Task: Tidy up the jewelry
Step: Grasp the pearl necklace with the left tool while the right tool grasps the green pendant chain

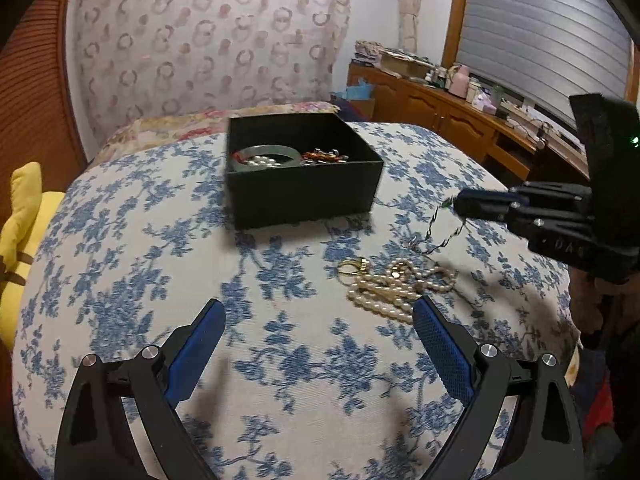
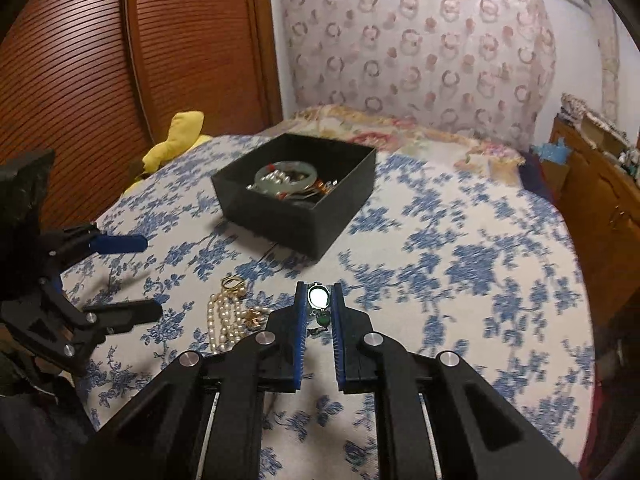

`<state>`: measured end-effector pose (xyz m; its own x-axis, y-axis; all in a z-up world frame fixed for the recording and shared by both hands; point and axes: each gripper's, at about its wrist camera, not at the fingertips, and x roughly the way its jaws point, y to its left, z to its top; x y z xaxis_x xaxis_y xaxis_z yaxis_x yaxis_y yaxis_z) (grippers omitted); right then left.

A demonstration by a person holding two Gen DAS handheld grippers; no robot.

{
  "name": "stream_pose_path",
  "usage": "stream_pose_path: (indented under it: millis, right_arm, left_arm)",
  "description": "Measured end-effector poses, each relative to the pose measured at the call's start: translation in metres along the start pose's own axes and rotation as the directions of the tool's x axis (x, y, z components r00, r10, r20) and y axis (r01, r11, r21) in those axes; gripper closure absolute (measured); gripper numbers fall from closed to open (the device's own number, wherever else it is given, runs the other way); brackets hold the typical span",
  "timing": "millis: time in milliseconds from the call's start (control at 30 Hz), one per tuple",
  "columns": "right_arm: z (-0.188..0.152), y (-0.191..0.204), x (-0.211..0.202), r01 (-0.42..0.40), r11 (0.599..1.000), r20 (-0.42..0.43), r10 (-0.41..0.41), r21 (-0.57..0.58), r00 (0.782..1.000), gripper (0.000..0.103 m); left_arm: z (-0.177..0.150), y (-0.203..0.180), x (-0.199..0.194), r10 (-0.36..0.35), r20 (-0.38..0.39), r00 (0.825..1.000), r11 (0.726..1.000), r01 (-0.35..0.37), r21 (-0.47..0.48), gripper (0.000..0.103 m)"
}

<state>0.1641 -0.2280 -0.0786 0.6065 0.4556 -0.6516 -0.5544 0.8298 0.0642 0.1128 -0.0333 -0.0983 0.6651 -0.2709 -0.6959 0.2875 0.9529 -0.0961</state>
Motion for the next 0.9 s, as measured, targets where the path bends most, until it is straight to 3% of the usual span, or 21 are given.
stream_pose_path:
  millis: [67,200,233,400,500,800,900]
  right_arm:
    - [0.0,-0.002,-0.005,0.01,1.0,0.013,-0.01,0.002,1.0,0.09]
    - [-0.003,-0.007,-0.013,0.021,1.0,0.027,-0.021,0.008,0.999,0.09]
    - [-0.003,-0.007,-0.014,0.021,1.0,0.029,-0.022,0.01,0.999,0.09]
    - [-0.006,-0.005,-0.014,0.017,1.0,0.03,-0.018,0.011,0.999,0.09]
    - [-0.007,-0.003,-0.014,0.012,1.0,0.031,-0.012,0.01,0.999,0.09]
    - [-0.011,0.002,-0.011,0.003,1.0,0.025,-0.003,0.01,1.0,0.09]
    - [-0.011,0.002,-0.011,0.003,1.0,0.026,-0.003,0.009,1.0,0.09]
  left_arm:
    - [-0.001,-0.004,0.003,-0.015,-0.006,1.0,1.0,0.015,0.009,0.018]
    - [0.001,-0.015,0.012,-0.06,-0.036,0.998,0.998,0.061,0.024,0.045]
    - [0.002,-0.017,0.015,-0.066,-0.045,0.997,0.997,0.068,0.025,0.048]
    - [0.007,-0.018,0.031,-0.055,-0.077,0.996,0.998,0.056,0.021,0.069]
    - [0.01,-0.016,0.04,-0.039,-0.099,0.994,0.999,0.04,0.013,0.075]
    - [0.008,-0.022,0.041,0.042,-0.111,0.993,0.997,-0.034,0.072,0.077]
    - [0.006,-0.017,0.037,0.036,-0.113,0.993,0.998,-0.029,0.062,0.081]
